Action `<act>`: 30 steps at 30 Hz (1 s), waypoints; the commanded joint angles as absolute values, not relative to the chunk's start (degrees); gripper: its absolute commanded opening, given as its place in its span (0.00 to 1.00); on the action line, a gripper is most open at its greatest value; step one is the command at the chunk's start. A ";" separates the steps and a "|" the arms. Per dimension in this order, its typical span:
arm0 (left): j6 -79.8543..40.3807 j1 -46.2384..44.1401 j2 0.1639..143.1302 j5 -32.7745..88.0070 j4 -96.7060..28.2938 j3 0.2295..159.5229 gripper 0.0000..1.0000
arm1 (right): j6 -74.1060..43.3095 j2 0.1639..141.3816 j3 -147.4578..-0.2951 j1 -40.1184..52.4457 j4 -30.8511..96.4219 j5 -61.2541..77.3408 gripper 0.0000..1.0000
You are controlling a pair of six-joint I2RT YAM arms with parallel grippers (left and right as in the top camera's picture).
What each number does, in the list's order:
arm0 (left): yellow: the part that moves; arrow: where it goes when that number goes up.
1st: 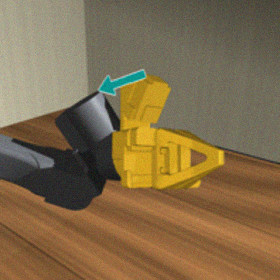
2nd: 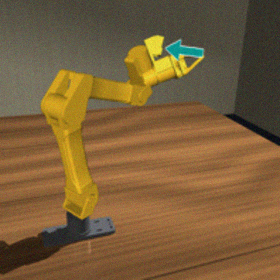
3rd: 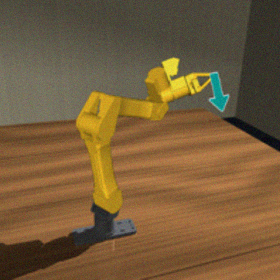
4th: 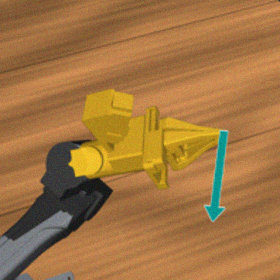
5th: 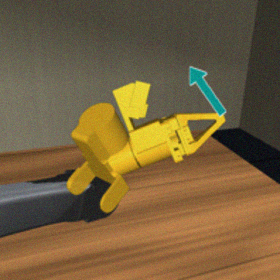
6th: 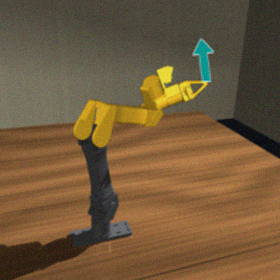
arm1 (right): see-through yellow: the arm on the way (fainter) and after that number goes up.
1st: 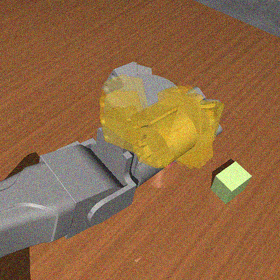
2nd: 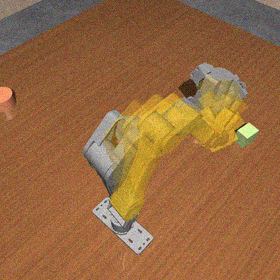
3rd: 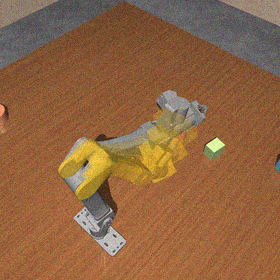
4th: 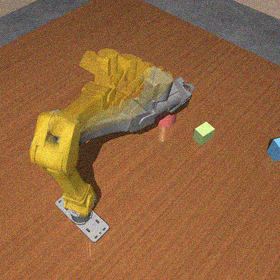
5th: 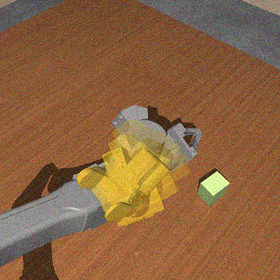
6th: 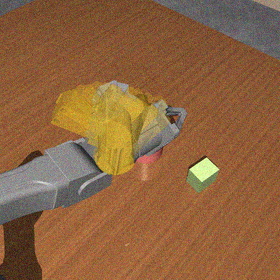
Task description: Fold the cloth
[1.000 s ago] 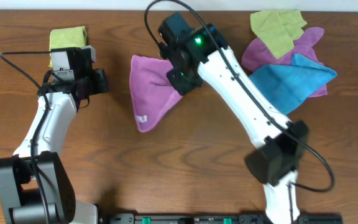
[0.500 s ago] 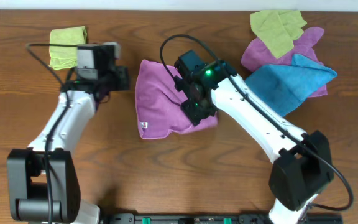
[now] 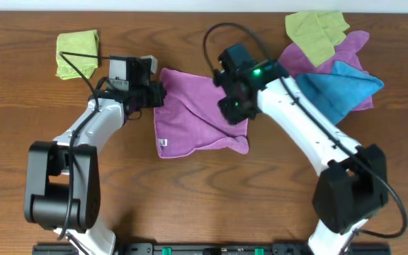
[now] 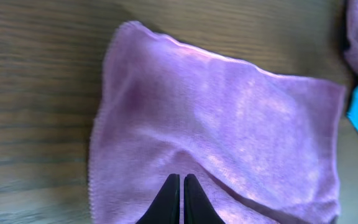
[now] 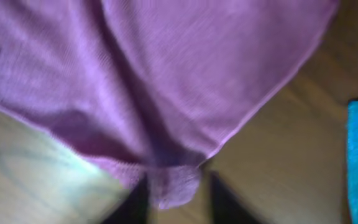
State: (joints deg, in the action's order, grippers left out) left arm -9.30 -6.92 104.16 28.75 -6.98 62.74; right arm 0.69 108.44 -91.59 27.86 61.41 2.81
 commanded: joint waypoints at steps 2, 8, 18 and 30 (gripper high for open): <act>-10.13 -7.18 104.29 36.25 -6.59 62.74 0.06 | 0.47 107.15 -90.19 25.61 59.57 5.02 0.02; -9.82 -8.88 105.23 28.38 -6.55 62.74 0.05 | 1.10 107.15 -90.19 25.54 60.20 7.94 0.02; -8.82 -9.45 111.31 20.97 3.18 62.74 0.06 | 2.44 107.15 -90.19 26.44 65.69 9.50 0.02; -8.78 -9.47 116.68 17.96 10.33 62.74 0.06 | 1.30 107.15 -82.24 26.68 58.30 11.49 0.02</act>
State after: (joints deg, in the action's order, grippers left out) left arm -9.19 -9.50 116.09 20.53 10.20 62.70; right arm 1.69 108.36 -83.70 26.17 60.25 9.41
